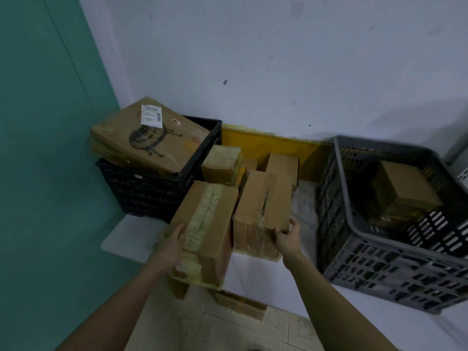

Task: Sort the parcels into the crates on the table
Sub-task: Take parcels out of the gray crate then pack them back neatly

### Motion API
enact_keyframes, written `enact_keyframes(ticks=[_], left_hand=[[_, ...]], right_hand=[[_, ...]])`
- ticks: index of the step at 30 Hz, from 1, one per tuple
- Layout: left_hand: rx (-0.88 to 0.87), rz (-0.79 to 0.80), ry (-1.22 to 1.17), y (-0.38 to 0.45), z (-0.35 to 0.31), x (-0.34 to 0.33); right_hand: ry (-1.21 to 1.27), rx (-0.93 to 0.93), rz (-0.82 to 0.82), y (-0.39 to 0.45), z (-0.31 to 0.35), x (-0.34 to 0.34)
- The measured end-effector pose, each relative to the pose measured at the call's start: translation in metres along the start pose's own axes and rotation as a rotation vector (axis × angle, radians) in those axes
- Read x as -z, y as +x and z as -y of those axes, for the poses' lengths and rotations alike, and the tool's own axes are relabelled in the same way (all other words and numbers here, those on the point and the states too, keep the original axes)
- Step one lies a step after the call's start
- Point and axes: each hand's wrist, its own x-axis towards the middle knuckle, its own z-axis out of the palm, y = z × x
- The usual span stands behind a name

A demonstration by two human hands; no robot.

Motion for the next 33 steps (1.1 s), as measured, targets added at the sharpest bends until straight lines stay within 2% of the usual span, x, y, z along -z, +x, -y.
enact_keyframes(ticks=[3, 6, 9, 13, 17, 20, 23, 29, 33], left_hand=[[0.004, -0.003, 0.181, -0.008, -0.005, -0.001], [0.016, -0.1, 0.388, -0.013, -0.016, 0.003], [-0.151, -0.114, 0.794, -0.015, -0.026, 0.009], [-0.194, -0.097, 1.041, -0.018, -0.048, 0.015], [-0.355, -0.157, 0.918, -0.029, -0.09, 0.021], [-0.584, -0.182, 0.697, -0.041, -0.126, 0.026], [-0.779, -0.243, 0.65, -0.049, -0.166, 0.027], [-0.89, -0.138, 0.425, -0.062, -0.236, 0.002], [-0.916, -0.003, 0.276, -0.055, -0.278, -0.026]], right_hand=[[-0.063, -0.009, 0.022, -0.005, 0.003, 0.008], [-0.143, -0.028, -0.006, -0.013, 0.007, 0.016], [-0.242, 0.01, -0.015, -0.025, 0.007, 0.028], [-0.4, 0.062, 0.065, -0.046, 0.006, 0.04], [-0.495, 0.172, 0.114, -0.072, 0.024, 0.052], [-0.525, 0.255, 0.178, -0.094, 0.052, 0.066], [-0.533, 0.336, 0.188, -0.111, 0.081, 0.085], [-0.558, 0.391, 0.039, -0.105, 0.123, 0.138], [-0.43, 0.361, -0.036, -0.08, 0.13, 0.185]])
